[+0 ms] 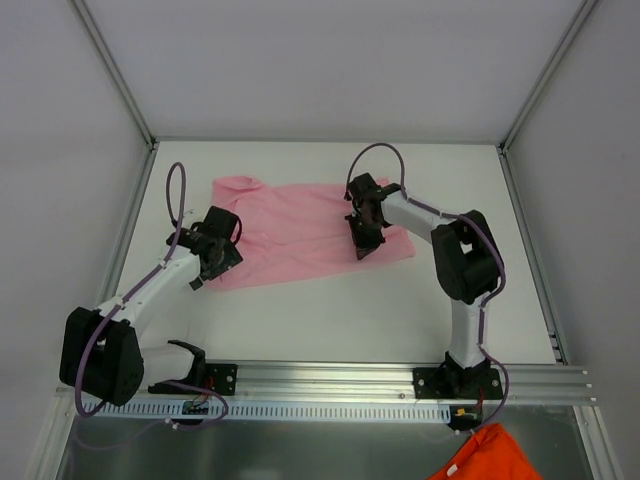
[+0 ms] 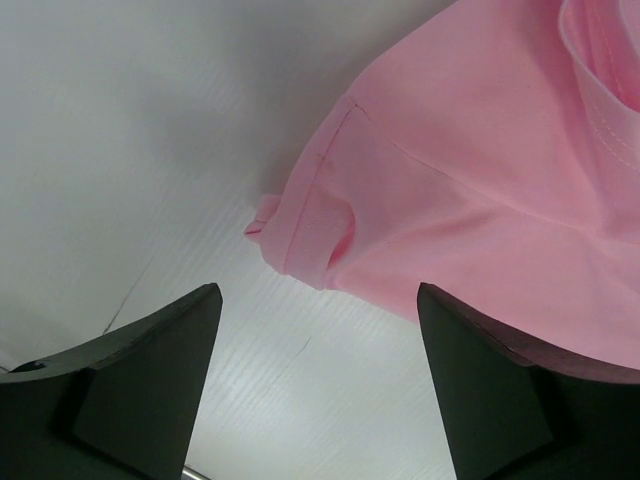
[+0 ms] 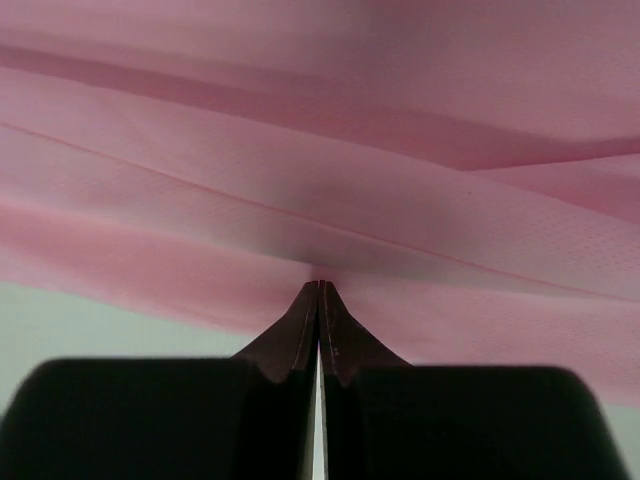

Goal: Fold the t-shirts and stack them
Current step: Fold the flattened tshirt in 1/3 of the way

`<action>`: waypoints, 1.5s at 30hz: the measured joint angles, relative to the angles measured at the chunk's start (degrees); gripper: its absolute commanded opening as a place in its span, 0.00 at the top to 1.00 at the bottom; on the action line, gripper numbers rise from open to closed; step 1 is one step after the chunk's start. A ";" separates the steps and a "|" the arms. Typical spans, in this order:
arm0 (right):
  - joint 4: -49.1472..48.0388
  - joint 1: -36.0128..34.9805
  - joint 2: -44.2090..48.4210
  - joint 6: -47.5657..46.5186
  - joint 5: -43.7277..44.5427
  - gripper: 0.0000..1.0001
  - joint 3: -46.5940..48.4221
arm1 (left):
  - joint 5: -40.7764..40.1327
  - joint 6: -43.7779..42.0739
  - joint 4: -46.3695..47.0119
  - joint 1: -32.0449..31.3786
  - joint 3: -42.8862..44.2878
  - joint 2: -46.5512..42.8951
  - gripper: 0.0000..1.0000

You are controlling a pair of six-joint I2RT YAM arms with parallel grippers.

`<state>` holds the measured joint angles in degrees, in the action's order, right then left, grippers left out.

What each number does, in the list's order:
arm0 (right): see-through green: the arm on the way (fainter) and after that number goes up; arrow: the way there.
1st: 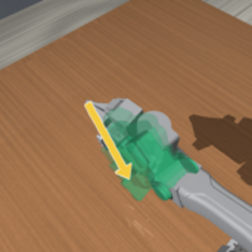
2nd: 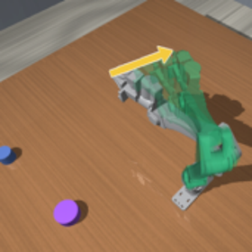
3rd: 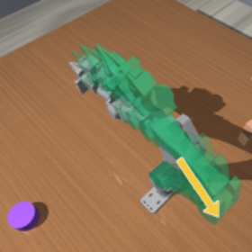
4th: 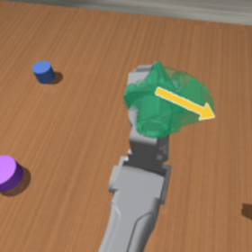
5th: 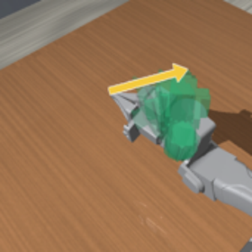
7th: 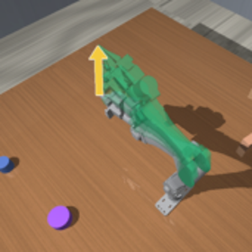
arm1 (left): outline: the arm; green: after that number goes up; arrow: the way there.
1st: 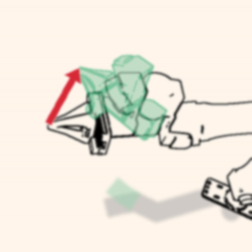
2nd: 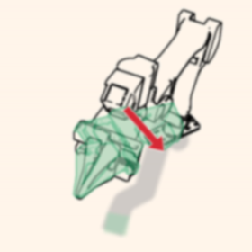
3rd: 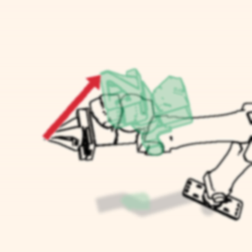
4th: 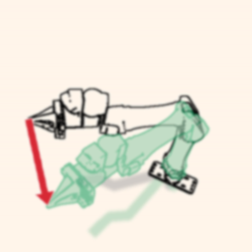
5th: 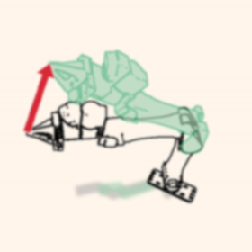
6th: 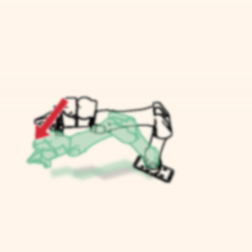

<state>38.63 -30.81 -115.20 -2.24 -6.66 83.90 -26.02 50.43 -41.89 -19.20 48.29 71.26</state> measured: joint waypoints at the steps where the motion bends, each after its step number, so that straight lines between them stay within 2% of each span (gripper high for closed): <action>1: -0.50 -0.28 0.00 -0.11 1.31 0.99 -0.68 | 0.02 0.02 0.02 0.00 -0.42 -0.55 0.17; 11: -2.64 -5.53 0.26 -2.29 13.03 0.99 -1.77 | 1.95 -0.55 2.29 0.11 -3.85 -3.17 0.15; 18: -4.52 -6.78 1.09 -2.73 15.80 0.99 -3.48 | 3.58 -1.20 4.13 0.22 -5.75 -3.15 0.17; 21: -4.96 -6.86 1.36 -2.73 16.13 0.99 -3.89 | 4.15 -1.70 5.31 0.57 -7.02 -3.15 0.24; 22: -4.96 -6.88 1.36 -2.75 16.33 0.99 -3.89 | 4.26 -1.88 5.68 0.57 -7.50 -3.15 0.28; 23: -4.98 -6.91 1.36 -2.73 16.41 0.99 -3.89 | 4.35 -2.03 6.03 0.57 -7.96 -3.15 0.37; 24: -4.98 -6.91 1.36 -2.75 16.55 0.99 -3.91 | 4.39 -2.19 6.36 0.66 -8.41 -3.10 0.39; 34: -5.09 -6.91 1.68 -2.97 17.70 0.99 -4.52 | 4.46 -3.23 8.26 3.28 -8.85 -2.47 0.40; 36: -5.07 -6.88 1.75 -2.99 17.86 0.99 -4.61 | 4.52 -3.39 8.76 3.98 -8.85 -3.02 0.43; 39: -5.25 -6.80 1.99 -3.02 17.97 0.99 -4.96 | 4.83 -3.54 9.42 5.62 -8.85 -3.34 0.52; 45: -5.18 -6.10 2.10 -3.17 17.94 0.99 -5.07 | 5.64 -3.52 9.94 7.32 -8.85 -1.36 0.52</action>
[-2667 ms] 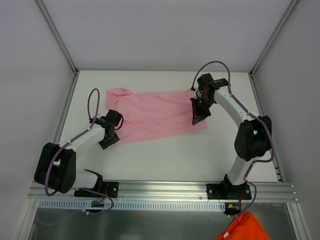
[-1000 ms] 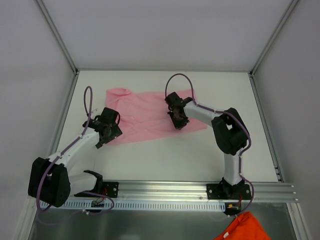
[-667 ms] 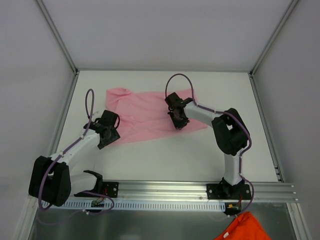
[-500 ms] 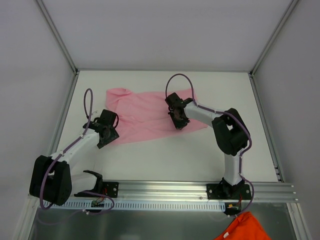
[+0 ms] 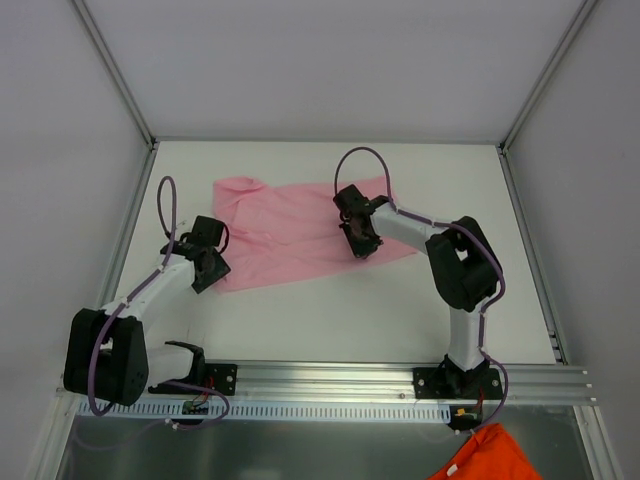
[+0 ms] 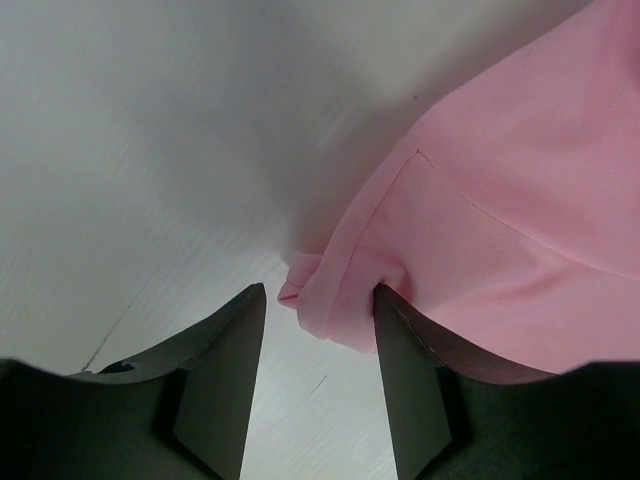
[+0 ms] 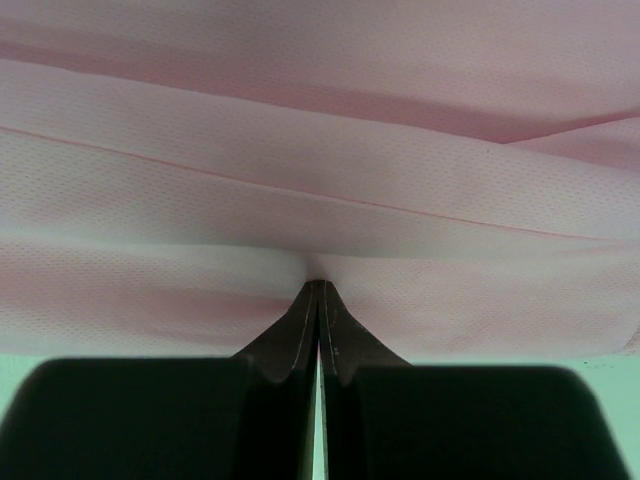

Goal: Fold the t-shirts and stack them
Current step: Fold the flattened tshirt in 1/3 of the way

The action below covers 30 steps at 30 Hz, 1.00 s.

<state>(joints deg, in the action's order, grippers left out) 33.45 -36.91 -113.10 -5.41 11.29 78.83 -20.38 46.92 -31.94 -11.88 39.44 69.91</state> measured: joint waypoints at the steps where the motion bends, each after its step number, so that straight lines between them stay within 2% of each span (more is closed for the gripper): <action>1: 0.02 0.11 0.00 0.00 0.02 0.99 0.00 | 0.35 0.00 0.00 0.00 0.00 0.42 0.52; 6: 0.20 0.63 0.02 -0.09 0.00 0.99 0.02 | 1.01 0.00 0.04 0.00 0.00 2.97 0.54; 7: 0.22 0.70 0.02 -0.11 0.02 0.99 0.00 | 1.16 0.00 0.02 0.00 0.04 3.67 0.62; 13: 0.28 0.92 0.04 -0.22 0.00 0.99 0.00 | 2.47 0.26 -0.04 0.00 0.59 6.62 0.87; 15: 0.28 0.96 0.07 -0.22 -0.02 0.99 0.00 | 2.56 0.39 -0.15 0.00 1.05 6.69 1.00; 30: 0.50 1.27 0.07 -0.15 0.07 0.99 0.00 | -1.81 1.88 -7.85 0.00 8.79 9.62 1.00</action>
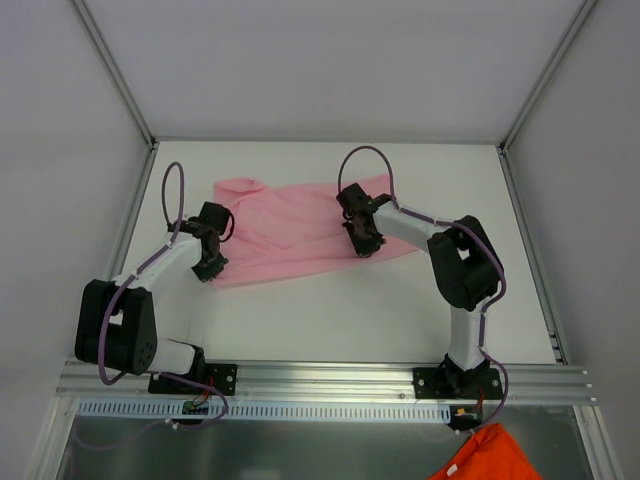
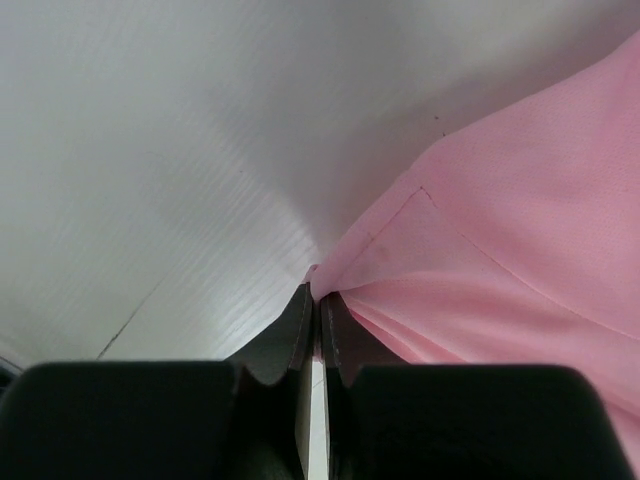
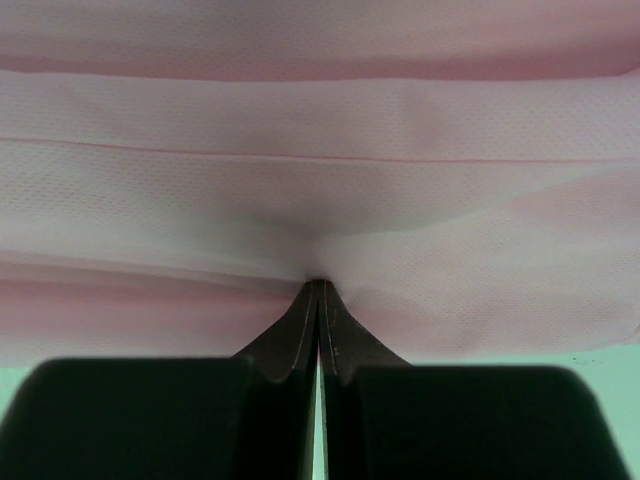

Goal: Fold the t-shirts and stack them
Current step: Fold the flattened tshirt in 1/3 of the way

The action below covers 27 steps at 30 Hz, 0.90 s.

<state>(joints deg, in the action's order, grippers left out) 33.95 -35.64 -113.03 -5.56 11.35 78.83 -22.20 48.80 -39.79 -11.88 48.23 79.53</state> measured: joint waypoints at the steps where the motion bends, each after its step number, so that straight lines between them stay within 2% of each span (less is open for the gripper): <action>1: 0.02 0.04 0.00 0.02 0.00 0.99 0.00 | -0.42 0.28 -0.61 0.00 0.26 -0.02 1.00; 10: 0.09 0.31 0.00 0.15 -0.09 0.99 0.02 | -0.90 1.73 -3.80 2.67 1.44 -0.22 1.00; 11: 0.09 0.31 0.00 0.17 -0.11 0.99 0.00 | -0.87 1.77 -4.11 2.99 1.57 -0.22 0.96; 13: 0.09 0.31 0.00 0.20 -0.22 0.99 0.00 | -0.96 1.68 -4.57 3.48 1.70 -0.26 0.78; 14: 0.11 0.31 0.00 0.20 -0.22 0.99 0.02 | -1.09 1.64 -4.85 3.72 1.84 -0.26 0.50; 16: 0.20 0.39 0.00 0.15 0.00 0.99 0.02 | -2.45 1.14 -5.99 4.20 2.08 -0.26 0.19; 18: 0.42 0.61 0.00 0.15 0.26 0.99 0.02 | -3.48 0.87 -7.10 4.87 2.36 -0.28 0.01; 23: 0.83 1.09 0.00 0.13 0.66 0.99 0.02 | -3.21 -0.11 -7.26 5.20 3.21 -3.13 0.01; 27: 1.20 1.16 0.00 0.11 1.18 0.99 0.02 | 1.25 -1.42 -4.72 5.20 4.17 -6.93 0.02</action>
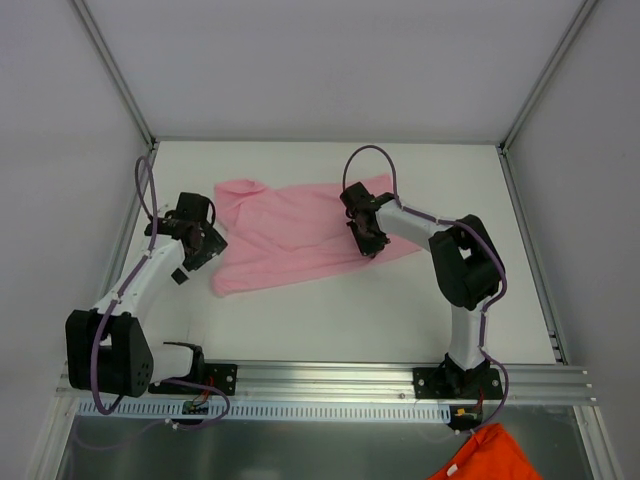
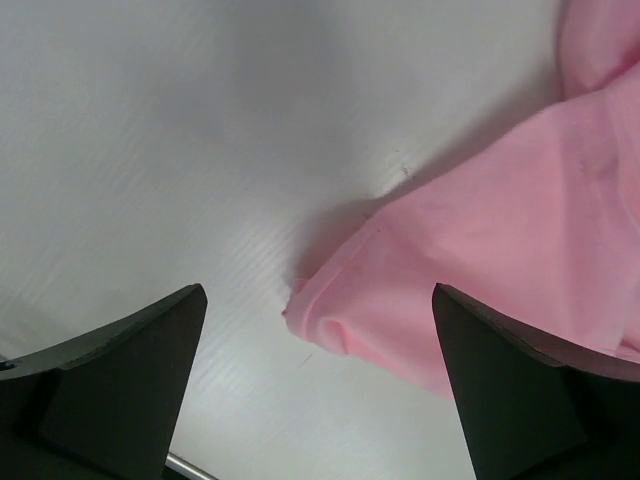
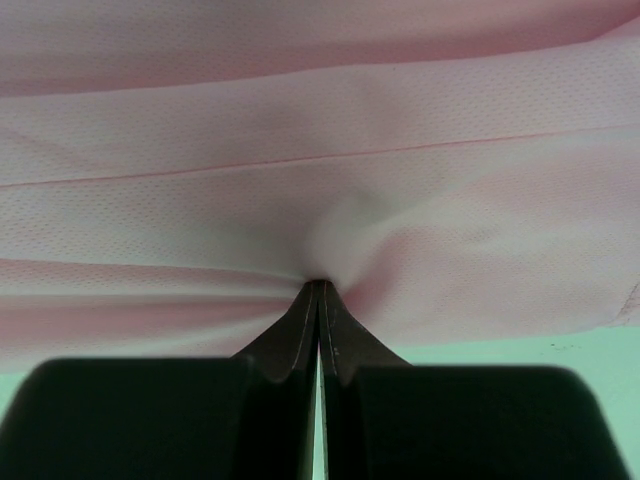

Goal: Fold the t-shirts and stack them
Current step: Fold the flattened tshirt in 1/3 of the way

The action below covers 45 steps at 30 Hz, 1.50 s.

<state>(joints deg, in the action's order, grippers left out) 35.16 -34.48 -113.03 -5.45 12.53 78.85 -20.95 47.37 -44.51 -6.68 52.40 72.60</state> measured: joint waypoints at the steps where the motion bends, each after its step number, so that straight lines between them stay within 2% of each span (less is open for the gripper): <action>1: 0.13 0.02 0.00 0.00 0.13 0.99 0.00 | 1.16 -0.22 0.79 0.00 0.04 -0.17 0.03; 3: 0.33 0.07 0.00 0.00 0.17 0.99 0.00 | 4.83 -0.70 2.95 0.00 -0.13 0.09 0.03; 9: 1.42 0.13 0.00 -0.02 0.22 0.99 0.48 | 17.92 -3.85 12.02 -0.28 -4.74 0.20 0.22; 14: 2.05 0.13 -0.02 -0.02 0.24 0.99 0.94 | 26.34 -4.59 17.84 -2.16 -6.21 0.87 0.26; 20: 2.75 0.17 -0.02 -0.04 0.33 0.99 1.97 | 30.77 -4.52 21.49 -6.19 -6.49 3.28 0.26; 25: 3.13 0.17 -0.02 -0.20 0.59 0.99 2.51 | 29.29 -4.17 20.55 -8.66 -6.49 4.98 0.21; 30: 3.72 0.24 0.00 -0.66 1.57 0.99 2.60 | 21.97 -2.40 14.23 -8.70 -6.14 5.66 0.16; 36: 4.61 1.55 0.00 -1.20 1.79 0.99 2.95 | 15.72 -0.09 8.17 -8.72 -3.69 9.40 0.14; 45: 4.79 4.87 0.07 -1.29 1.70 0.99 2.97 | 11.10 1.03 3.96 -8.72 -3.69 10.16 0.11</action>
<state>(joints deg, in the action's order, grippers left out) 39.94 -29.61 -112.97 -6.74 14.24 81.82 -9.85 48.40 -40.56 -15.40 48.71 82.76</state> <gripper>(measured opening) 0.015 0.885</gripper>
